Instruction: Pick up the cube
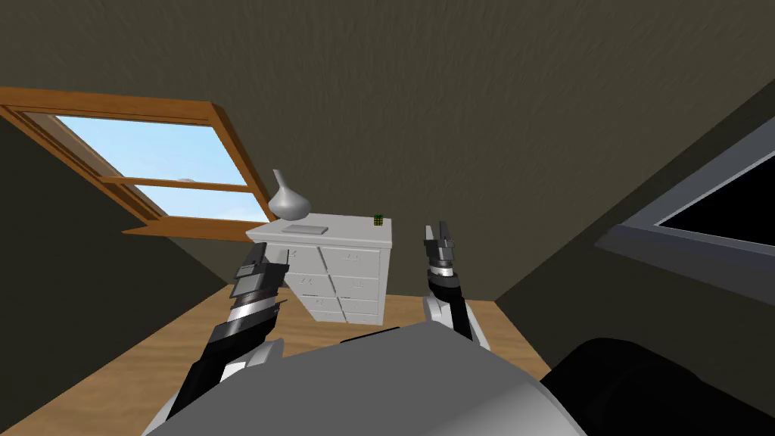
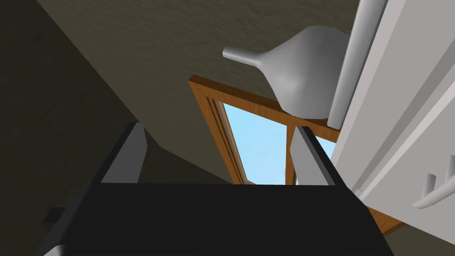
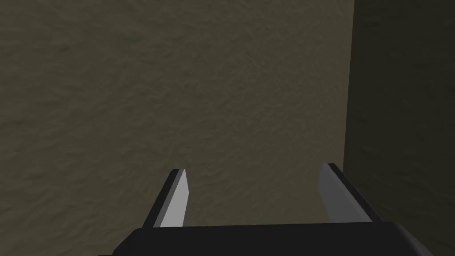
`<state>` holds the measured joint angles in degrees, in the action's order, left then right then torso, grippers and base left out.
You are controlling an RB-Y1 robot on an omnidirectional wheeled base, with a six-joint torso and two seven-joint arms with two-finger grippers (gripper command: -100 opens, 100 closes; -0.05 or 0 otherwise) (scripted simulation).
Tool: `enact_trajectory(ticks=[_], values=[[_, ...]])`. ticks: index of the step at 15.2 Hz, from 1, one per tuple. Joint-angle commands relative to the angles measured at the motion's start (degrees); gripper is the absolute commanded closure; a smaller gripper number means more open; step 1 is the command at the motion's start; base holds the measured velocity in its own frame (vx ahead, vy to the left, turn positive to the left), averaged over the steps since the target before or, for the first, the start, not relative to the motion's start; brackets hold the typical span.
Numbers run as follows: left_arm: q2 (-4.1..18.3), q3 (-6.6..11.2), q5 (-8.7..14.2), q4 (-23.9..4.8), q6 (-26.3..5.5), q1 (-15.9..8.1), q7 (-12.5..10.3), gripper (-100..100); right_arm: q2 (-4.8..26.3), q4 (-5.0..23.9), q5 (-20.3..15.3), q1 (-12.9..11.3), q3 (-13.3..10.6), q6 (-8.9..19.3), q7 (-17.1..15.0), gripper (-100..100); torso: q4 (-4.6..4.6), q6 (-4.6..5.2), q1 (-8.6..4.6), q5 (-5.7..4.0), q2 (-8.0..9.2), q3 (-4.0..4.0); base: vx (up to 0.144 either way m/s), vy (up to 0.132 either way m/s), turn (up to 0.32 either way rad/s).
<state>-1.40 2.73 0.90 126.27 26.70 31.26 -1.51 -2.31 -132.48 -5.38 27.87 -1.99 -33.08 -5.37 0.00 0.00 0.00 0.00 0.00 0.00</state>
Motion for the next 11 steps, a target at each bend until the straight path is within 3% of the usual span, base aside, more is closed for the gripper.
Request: enact_trajectory(ticks=[1, 6, 8, 11], values=[[0.0, 0.0, 0.0, 0.0, 0.0, 0.0, 0.0, 0, 2.63, 0.24, -0.39, 0.73, 0.7, -0.34, -0.28, -100, 0.0, 0.0, 0.0, 0.0, 0.0, 0.0, -0.005, 0.002, 0.062], [0.0, 0.0, 0.0, 0.0, 0.0, -0.01, 0.0, 0, 6.47, 0.8, -1.32, 2.46, 2.34, -1.16, -0.93, -100, 0.01, -0.01, -0.04, -0.01, 0.08, 0.04, -0.014, -0.001, 0.095], [0.0, 0.0, 0.0, 0.0, 0.0, -0.01, 0.0, 0, 9.7, 1.66, -2.71, 5.06, 4.86, -2.41, -1.92, -100, 0.02, -0.02, -0.04, -0.01, 0.09, 0.05, -0.021, -0.001, 0.191], [0.0, -0.01, 0.0, 0.0, 0.0, -0.01, 0.0, 0, 12.11, 2.2, -3.57, 6.66, 6.41, -3.18, -2.53, -100, 0.03, -0.02, -0.05, -0.01, 0.14, 0.08, -0.029, 0.0, 0.176]])
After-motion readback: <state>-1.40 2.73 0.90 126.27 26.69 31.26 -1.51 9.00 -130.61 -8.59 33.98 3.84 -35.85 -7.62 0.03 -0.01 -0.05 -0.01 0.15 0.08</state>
